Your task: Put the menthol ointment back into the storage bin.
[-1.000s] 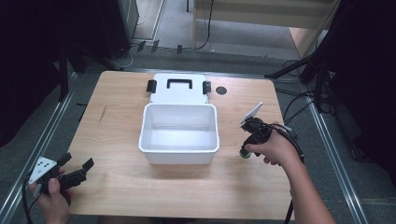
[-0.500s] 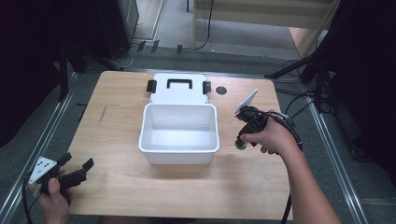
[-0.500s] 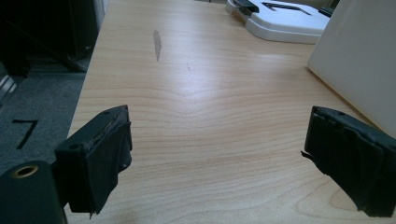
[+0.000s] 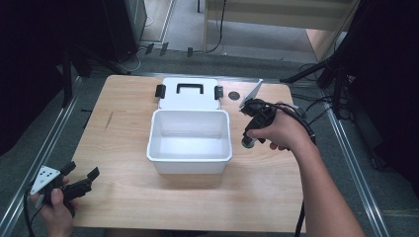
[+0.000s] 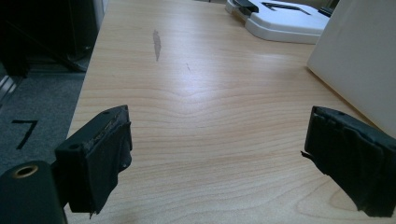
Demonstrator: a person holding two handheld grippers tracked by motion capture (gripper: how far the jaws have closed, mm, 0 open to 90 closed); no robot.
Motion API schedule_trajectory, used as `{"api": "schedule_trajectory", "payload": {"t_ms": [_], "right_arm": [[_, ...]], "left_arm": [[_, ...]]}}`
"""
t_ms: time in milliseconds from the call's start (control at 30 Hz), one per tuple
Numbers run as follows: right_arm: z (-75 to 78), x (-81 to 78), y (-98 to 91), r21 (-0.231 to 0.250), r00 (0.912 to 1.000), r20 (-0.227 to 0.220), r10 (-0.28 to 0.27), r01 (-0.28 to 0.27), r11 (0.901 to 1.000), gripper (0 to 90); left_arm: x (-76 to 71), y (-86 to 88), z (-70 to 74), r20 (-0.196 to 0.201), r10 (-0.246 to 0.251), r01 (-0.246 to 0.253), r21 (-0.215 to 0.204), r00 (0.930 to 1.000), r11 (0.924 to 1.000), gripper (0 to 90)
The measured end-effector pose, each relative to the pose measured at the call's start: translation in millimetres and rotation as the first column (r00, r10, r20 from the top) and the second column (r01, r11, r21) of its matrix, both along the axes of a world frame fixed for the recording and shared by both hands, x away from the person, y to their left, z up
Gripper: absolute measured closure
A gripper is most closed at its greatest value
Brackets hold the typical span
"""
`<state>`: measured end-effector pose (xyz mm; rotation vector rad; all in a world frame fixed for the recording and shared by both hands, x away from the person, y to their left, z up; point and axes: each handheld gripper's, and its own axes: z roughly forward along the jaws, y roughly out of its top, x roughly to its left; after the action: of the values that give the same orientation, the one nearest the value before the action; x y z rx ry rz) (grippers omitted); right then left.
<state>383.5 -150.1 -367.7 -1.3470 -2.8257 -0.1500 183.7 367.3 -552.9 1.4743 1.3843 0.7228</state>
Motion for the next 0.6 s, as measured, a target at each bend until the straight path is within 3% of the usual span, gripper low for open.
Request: {"api": "schedule_trajectory", "payload": {"t_ms": [600], "right_arm": [[34.0, 10.0, 35.8, 0.016, 0.9986, 0.021, 0.048, -0.048, 0.9987, 51.5]], "left_arm": [[0.2, 0.0, 0.1, -0.001, -0.003, 0.003, -0.001, 1.0, 1.0, 8.2]]}}
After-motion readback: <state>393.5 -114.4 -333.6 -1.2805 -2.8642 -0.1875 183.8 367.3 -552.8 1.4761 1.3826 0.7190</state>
